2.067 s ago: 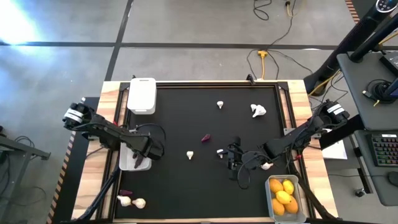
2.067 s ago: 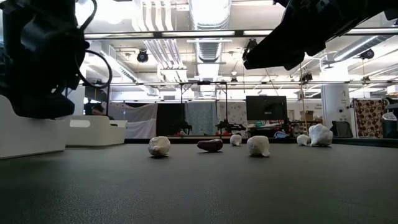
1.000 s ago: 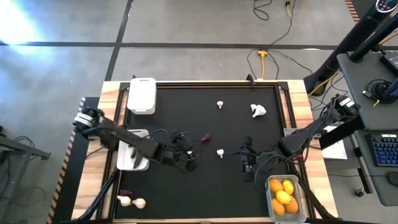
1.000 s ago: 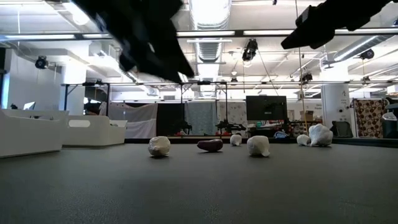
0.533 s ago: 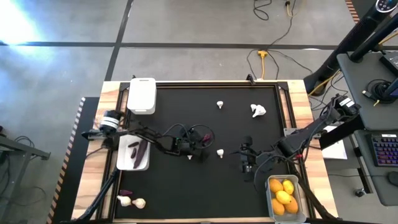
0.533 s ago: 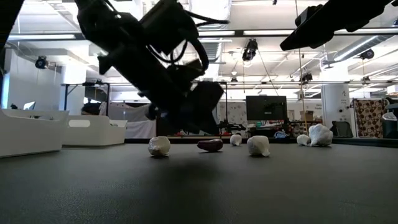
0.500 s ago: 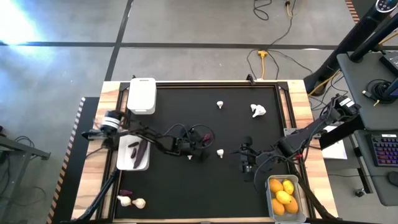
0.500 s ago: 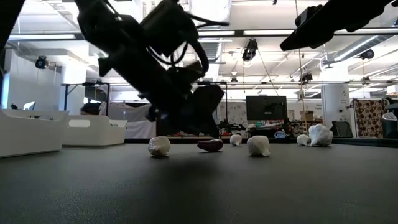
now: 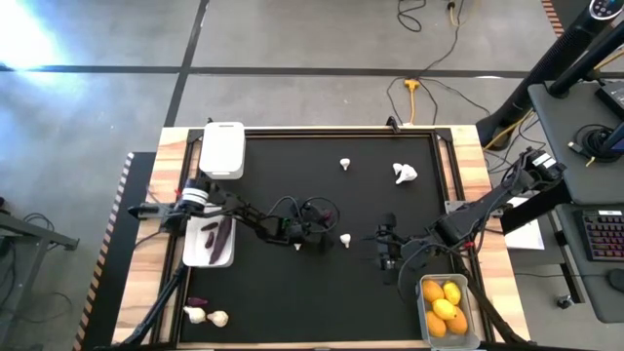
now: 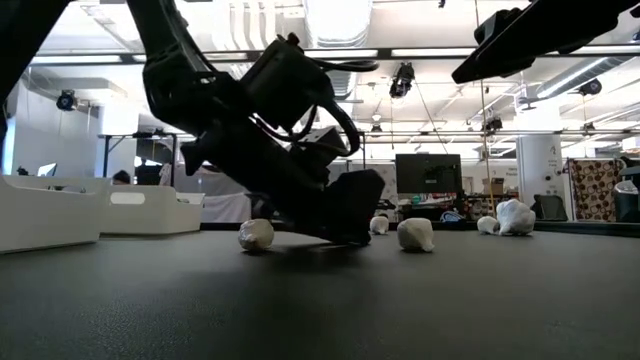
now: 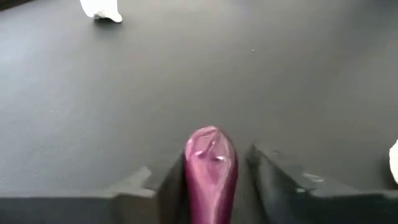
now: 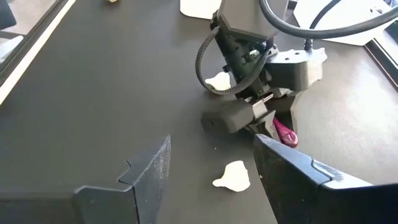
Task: Sort produce into baskets
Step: Put the eggplant into the bottom white bin
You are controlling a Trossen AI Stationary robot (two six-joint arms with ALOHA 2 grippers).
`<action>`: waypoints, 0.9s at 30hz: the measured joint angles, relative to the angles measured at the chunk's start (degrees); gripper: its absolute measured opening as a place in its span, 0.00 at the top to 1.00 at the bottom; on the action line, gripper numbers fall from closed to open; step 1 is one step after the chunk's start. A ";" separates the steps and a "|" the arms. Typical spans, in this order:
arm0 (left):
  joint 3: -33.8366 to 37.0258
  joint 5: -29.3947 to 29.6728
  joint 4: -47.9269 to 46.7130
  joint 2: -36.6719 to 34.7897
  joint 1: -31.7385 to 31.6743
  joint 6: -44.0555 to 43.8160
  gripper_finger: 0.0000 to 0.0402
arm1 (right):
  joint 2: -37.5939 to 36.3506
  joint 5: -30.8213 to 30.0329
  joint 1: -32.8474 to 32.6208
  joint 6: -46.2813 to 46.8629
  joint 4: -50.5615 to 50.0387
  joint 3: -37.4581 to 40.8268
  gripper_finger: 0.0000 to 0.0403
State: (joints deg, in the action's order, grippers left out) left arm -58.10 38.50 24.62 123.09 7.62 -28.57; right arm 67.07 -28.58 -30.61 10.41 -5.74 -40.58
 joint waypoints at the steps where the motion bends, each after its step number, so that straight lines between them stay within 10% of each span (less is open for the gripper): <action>1: -0.13 -0.23 -0.16 -0.15 -0.01 0.41 0.69 | 0.00 0.01 0.01 0.02 0.01 -0.02 0.45; 6: -0.14 -0.54 -3.06 -2.25 -0.19 3.82 0.94 | 0.00 0.05 0.00 0.05 0.00 -0.02 0.46; 16: -0.07 -0.32 -28.01 -22.45 4.15 0.96 0.91 | 0.00 0.52 0.00 1.54 -1.69 -0.02 0.46; 27: -0.18 -20.88 -90.32 -43.89 13.61 -43.79 0.91 | 0.00 0.55 0.00 3.20 -1.26 -0.02 0.46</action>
State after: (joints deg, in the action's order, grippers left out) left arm -58.28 17.62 -65.70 79.20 21.22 -72.35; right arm 67.07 -28.03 -30.61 13.62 -7.00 -40.60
